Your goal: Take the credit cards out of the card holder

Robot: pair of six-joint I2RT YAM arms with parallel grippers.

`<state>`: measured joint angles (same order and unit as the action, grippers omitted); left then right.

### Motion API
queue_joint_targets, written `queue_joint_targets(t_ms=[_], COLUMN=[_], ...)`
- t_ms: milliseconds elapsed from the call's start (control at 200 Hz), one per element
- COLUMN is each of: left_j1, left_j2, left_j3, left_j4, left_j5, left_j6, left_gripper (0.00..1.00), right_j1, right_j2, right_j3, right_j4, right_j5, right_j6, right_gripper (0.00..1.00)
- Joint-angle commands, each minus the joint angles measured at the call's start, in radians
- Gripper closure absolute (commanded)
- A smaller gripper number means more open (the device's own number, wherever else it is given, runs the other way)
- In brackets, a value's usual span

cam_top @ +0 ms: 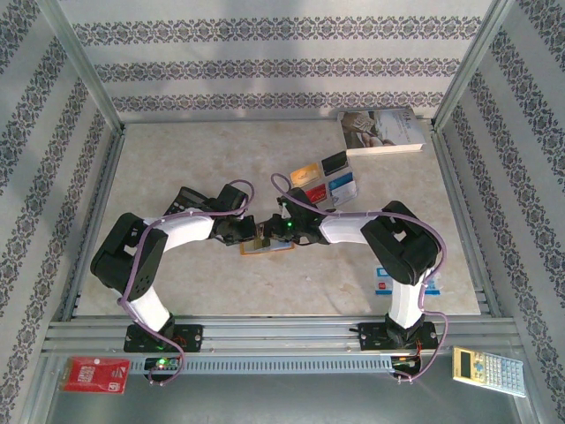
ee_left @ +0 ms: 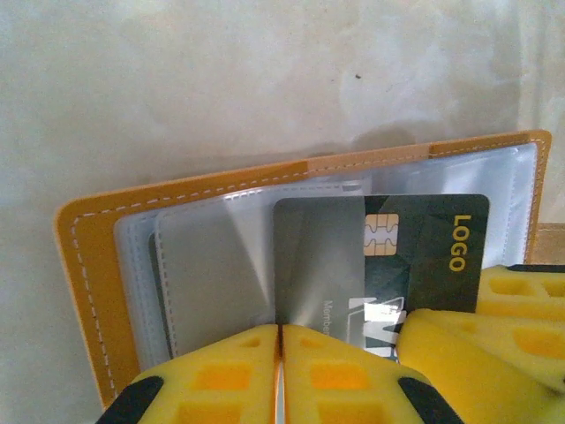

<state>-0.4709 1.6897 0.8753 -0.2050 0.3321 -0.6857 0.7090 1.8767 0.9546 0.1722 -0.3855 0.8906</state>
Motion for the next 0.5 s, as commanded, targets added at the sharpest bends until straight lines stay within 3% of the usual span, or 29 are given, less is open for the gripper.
queue_joint_targets(t_ms=[0,495], left_j1=[0.006,0.015], left_j2=[0.025,-0.084], left_j3=[-0.028,0.005], left_j4=[-0.023,-0.075], left_j5=[-0.032,-0.060], left_j6=[0.006,0.018], left_gripper=[0.90,0.85], right_j1=[0.006,-0.050], right_j2=[0.012,-0.219], right_j3=[0.009,-0.080], right_j4=[0.022,-0.034], right_j5=[0.004,0.142], right_j6=[0.004,-0.107], right_gripper=[0.89,0.99])
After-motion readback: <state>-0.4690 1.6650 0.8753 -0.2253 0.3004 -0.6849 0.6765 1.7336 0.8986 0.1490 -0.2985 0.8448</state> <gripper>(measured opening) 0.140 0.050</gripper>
